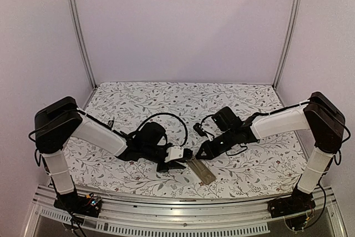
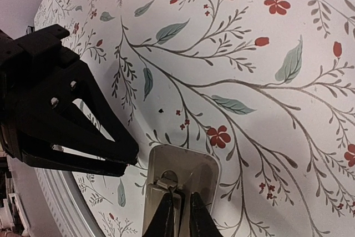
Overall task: Load the batteries into the remote control
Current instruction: Press the battery cover on the remote control.
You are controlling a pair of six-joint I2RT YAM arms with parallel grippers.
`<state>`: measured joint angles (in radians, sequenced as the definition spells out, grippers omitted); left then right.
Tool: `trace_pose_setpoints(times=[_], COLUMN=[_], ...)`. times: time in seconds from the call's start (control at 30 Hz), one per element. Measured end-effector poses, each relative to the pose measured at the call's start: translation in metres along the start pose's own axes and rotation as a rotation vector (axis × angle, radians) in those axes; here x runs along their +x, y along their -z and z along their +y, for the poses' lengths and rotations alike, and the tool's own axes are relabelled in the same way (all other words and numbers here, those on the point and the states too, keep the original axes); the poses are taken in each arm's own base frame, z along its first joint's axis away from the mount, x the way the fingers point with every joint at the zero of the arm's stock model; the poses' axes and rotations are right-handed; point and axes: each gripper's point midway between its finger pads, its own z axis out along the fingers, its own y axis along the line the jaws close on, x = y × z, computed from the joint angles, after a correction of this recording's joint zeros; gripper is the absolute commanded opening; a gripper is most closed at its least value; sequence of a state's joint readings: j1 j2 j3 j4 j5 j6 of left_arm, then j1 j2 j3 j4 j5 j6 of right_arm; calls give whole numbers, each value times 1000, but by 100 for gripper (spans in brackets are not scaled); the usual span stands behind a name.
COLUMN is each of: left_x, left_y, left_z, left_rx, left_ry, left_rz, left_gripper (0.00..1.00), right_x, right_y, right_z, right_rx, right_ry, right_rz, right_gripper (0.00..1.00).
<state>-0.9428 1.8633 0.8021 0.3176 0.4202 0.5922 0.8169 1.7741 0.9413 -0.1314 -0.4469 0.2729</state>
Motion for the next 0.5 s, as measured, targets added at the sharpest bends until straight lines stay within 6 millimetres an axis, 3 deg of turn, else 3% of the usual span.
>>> trace_pose_setpoints(times=[0.5], left_x=[-1], left_y=[-1], left_z=[1], left_rx=[-9], left_ry=[-5], left_rz=[-14], left_gripper=[23], right_x=[5], right_y=[-5], right_z=[4], right_rx=[-43], right_ry=[-14], right_rz=[12], right_gripper=[10])
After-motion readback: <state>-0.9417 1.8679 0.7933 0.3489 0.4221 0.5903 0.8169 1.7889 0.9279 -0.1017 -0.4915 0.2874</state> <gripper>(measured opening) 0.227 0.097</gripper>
